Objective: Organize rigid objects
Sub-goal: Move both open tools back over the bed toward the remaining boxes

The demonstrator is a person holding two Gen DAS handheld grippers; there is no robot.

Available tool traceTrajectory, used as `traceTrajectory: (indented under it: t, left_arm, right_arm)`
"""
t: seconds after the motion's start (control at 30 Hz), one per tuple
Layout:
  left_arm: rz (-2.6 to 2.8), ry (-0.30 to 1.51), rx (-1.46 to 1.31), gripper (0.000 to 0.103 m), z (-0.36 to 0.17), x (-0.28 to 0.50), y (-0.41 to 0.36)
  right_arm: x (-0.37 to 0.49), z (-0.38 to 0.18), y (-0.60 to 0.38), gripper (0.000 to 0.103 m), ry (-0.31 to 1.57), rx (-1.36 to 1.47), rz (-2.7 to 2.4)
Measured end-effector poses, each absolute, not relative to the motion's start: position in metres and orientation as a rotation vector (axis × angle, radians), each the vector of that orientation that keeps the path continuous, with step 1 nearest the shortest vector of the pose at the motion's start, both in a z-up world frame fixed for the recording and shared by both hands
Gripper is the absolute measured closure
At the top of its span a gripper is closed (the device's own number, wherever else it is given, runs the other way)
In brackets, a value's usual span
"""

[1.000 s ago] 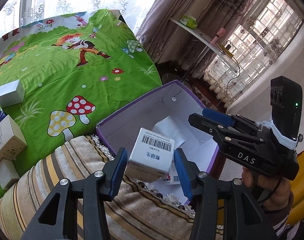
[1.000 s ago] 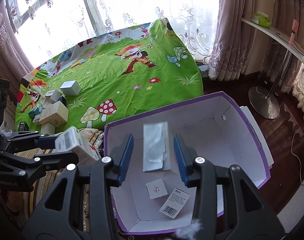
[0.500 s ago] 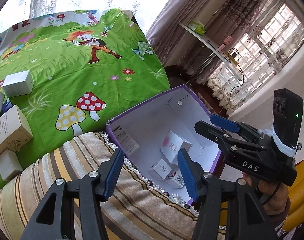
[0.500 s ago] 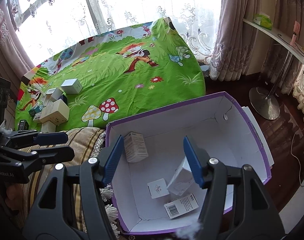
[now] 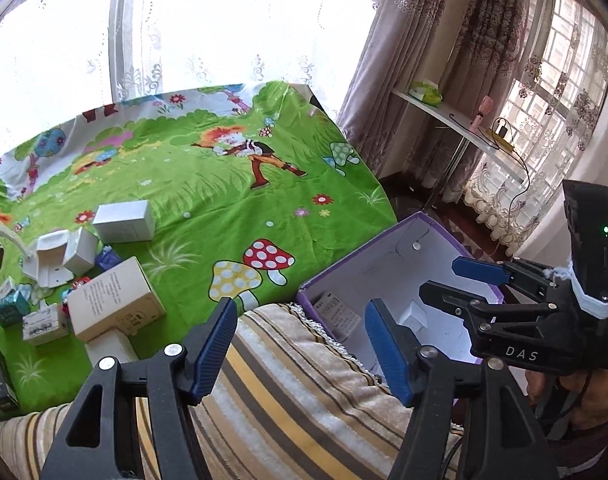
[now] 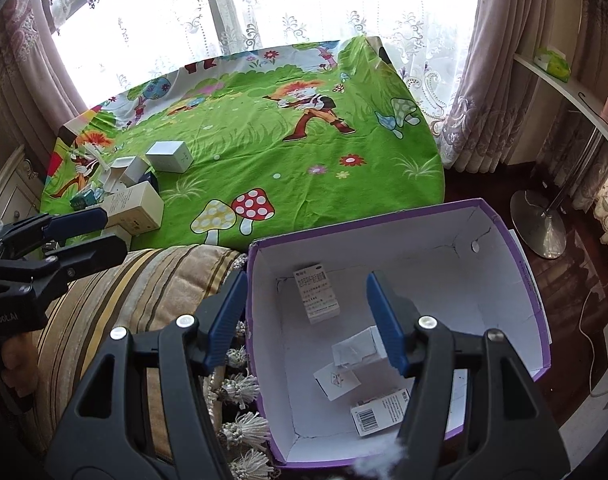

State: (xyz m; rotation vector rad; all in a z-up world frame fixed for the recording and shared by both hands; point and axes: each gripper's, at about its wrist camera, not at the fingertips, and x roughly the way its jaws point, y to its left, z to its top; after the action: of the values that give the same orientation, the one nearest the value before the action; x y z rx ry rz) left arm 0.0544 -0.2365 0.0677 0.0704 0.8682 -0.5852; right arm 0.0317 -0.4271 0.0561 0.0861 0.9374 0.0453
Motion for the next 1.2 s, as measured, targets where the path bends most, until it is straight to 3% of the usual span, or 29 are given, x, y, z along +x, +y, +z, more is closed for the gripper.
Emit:
traceTrajectory:
  t: [1.2]
  left_arm:
    - [-0.157, 0.964, -0.199, 0.034, 0.033, 0.077, 0.0]
  right_arm:
    - [0.086, 0.039, -0.286, 0.037, 1.103, 0.051, 0.337]
